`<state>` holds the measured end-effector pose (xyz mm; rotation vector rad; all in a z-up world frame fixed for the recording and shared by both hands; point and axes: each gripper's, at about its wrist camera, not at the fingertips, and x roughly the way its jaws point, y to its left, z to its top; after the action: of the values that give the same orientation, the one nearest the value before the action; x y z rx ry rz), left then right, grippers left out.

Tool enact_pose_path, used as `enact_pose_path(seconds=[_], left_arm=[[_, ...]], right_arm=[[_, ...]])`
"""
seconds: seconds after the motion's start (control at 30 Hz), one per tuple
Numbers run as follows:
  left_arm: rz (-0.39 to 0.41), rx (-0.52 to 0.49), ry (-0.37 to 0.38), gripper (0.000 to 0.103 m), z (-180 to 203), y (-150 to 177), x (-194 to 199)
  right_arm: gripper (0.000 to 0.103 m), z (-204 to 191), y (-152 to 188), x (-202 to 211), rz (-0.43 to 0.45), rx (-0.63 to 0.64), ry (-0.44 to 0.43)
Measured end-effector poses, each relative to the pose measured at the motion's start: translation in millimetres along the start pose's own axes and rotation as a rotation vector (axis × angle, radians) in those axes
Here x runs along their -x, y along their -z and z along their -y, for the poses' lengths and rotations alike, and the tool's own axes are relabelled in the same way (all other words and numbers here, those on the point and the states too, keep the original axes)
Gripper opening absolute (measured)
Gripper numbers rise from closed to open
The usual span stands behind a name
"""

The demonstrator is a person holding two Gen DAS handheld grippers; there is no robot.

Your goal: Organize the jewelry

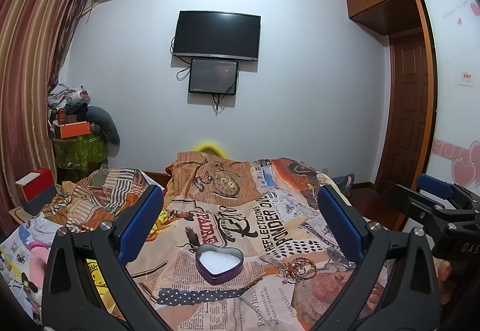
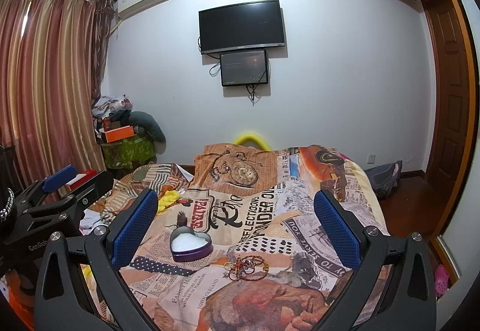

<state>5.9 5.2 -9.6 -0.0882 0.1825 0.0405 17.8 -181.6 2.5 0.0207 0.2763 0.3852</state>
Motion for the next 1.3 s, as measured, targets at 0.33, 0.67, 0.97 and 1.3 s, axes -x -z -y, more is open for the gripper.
enact_pose_path(seconds=[0.33,0.67,0.97,1.3], left_arm=[[-0.001,-0.006,0.002,0.103,0,1,1],[-0.004,-0.02,0.004,0.103,6,3,-3],[-0.027,-0.031,0.014,0.103,7,6,-13],[-0.126,0.0,0.014,0.103,4,23,-56]], right_arm=[[0.103,0,1,-1,-0.004,0.0,0.001],[0.103,1,2,-1,-0.007,-0.001,0.003],[0.103,7,6,-11,-0.03,-0.008,0.018],[0.103,33,21,-44,-0.14,-0.032,0.073]])
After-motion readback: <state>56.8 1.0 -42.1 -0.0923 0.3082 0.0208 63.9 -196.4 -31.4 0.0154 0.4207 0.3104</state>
